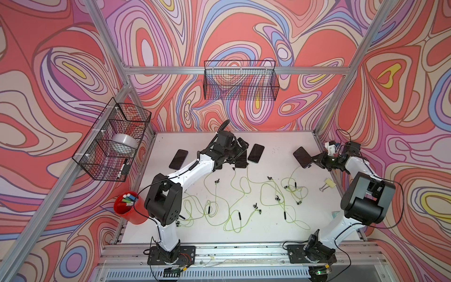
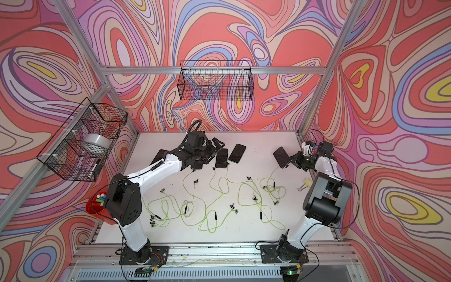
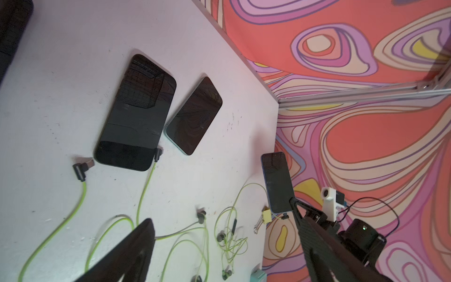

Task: Plug wired earphones into phones
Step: Place the phone at the center of the board, then pick up the wired earphone from the center of the board.

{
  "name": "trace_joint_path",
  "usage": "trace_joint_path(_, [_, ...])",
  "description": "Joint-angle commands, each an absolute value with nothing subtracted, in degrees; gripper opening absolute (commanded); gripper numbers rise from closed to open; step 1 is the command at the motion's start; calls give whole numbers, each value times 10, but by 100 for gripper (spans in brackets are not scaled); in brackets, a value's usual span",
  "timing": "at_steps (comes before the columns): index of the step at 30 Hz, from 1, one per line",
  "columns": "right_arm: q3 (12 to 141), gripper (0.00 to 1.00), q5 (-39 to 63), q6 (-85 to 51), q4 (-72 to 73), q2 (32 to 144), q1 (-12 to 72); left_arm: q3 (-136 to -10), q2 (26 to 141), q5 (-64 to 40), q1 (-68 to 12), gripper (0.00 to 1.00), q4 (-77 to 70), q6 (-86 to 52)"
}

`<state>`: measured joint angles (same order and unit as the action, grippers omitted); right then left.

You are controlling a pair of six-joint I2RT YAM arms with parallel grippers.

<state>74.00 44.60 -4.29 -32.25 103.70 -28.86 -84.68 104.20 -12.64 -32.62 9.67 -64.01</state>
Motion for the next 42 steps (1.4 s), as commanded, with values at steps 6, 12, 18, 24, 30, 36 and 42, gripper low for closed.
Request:
trace_joint_path(6, [743,0,466,-73,-206,1127,-261,-911,1085,-158,-309,88,206,-515])
trace_joint_path(12, [732,10,467,-87,-173,1167,-254,-902,1090,-186,-290,86,210,-499])
trace_joint_path(18, [753,64,421,-48,-232,1157,-254,-866,1076,-173,-282,86,203,-488])
trace_joint_path(24, [743,76,276,-51,-280,1056,-211,-845,1069,-178,-275,85,182,-501])
trace_joint_path(30, [704,60,20,-149,-322,967,53,-779,1033,-181,-234,82,130,-526])
trace_joint_path(36, [752,43,-125,-278,-312,1054,262,-734,970,-157,-218,82,141,-500])
trace_joint_path(42, [880,41,-155,-300,-327,1202,322,-685,920,-153,-216,82,127,-504])
